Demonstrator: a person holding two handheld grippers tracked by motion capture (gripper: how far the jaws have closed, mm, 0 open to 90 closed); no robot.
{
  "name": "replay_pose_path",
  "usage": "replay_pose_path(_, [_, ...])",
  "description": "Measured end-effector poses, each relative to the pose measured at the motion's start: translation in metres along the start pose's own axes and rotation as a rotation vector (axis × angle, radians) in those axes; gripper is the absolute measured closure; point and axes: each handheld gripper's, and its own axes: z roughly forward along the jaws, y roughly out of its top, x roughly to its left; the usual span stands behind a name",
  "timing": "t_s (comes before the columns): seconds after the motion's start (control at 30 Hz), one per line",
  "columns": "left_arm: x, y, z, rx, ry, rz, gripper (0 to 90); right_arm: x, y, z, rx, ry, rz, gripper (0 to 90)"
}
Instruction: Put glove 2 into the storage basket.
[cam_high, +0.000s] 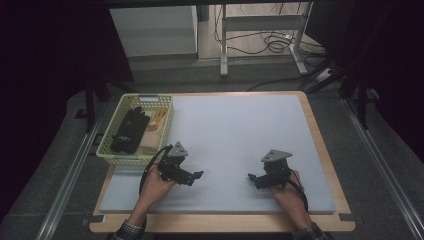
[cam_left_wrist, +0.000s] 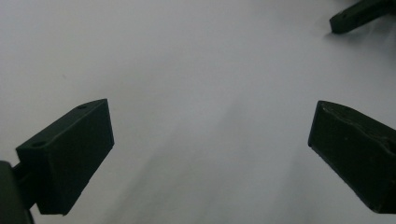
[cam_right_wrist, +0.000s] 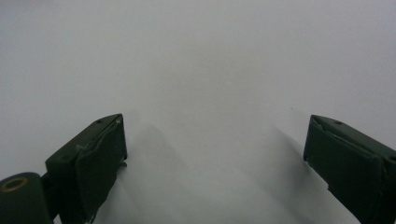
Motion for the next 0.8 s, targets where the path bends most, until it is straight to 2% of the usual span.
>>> replay_pose_path(0.1, [-0.001,-0.006,0.007,0.021,0.001,0.002,0.4,0.0,0.0,0.0,0.0,0.0,0.0,5.9])
replay_pose_path(0.2, [-0.002,-0.01,0.012,0.047,0.017,0.02,0.2,0.0,0.0,0.0,0.001,0.0,0.001,5.9])
replay_pose_path(0.33, [-0.003,-0.014,0.018,0.064,0.012,0.027,0.2,0.0,0.0,0.0,0.001,0.001,0.001,5.9])
replay_pose_path(0.43, [-0.003,-0.018,0.025,0.098,0.033,0.038,0.2,0.0,0.0,0.0,0.001,0.001,0.001,5.9])
replay_pose_path(0.47, [-0.003,-0.02,0.026,0.101,0.028,0.034,0.2,0.0,0.0,0.0,0.001,0.001,0.001,5.9])
replay_pose_path(0.5, [-0.001,-0.021,0.027,0.087,0.018,0.011,0.0,0.0,0.0,0.0,0.001,0.002,0.002,5.9])
replay_pose_path(0.8, [-0.002,-0.022,0.027,0.086,0.023,0.019,0.0,0.0,0.0,0.0,0.002,0.002,0.003,5.9])
